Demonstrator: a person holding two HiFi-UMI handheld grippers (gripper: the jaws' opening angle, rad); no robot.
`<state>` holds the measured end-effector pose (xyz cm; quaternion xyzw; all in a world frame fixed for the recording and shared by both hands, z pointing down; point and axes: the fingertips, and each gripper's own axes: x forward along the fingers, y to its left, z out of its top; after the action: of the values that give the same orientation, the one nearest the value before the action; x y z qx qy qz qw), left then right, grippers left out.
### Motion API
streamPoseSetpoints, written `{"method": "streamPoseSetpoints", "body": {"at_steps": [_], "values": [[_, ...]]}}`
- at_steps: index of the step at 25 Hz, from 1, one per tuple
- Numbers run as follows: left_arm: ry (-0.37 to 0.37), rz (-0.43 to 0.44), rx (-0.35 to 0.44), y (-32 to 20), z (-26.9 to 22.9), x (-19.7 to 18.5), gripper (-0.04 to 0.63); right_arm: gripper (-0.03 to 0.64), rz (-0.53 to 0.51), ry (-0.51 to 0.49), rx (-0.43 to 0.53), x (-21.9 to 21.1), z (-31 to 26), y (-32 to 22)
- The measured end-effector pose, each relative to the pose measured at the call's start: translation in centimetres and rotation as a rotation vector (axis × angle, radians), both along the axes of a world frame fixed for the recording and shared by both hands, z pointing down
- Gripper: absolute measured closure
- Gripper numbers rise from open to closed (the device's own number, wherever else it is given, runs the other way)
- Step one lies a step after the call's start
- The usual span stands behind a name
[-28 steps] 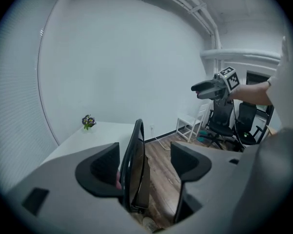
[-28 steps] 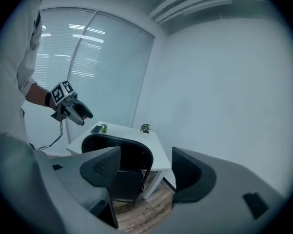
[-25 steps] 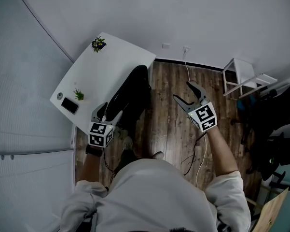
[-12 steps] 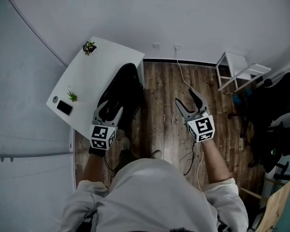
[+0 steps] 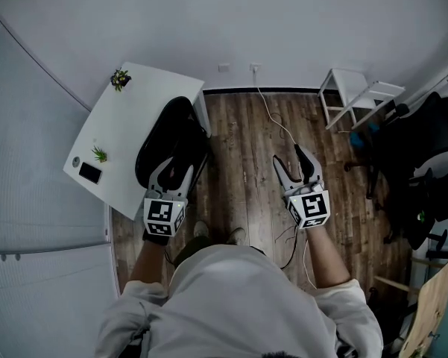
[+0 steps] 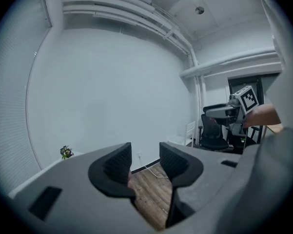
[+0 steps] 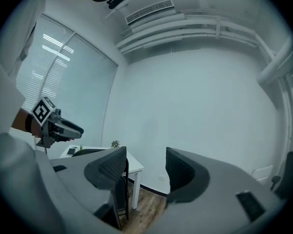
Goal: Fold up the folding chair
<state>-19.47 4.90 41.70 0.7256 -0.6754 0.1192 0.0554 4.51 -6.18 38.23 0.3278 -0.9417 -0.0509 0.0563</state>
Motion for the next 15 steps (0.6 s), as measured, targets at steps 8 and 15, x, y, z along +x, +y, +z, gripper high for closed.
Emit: {"method": "streamPoseSetpoints", "body": {"at_steps": [8,15], "values": [[-0.013,0.106,0.041,-2.5,-1.3,3.9,0.428,0.365,0.144,-0.038,-0.002,5.3,0.4,1.7],[-0.014,0.182,0.096,-4.2,-3.2,6.8,0.461,0.404,0.285,-0.067,0.019,9.1,-0.2,3.0]]}}
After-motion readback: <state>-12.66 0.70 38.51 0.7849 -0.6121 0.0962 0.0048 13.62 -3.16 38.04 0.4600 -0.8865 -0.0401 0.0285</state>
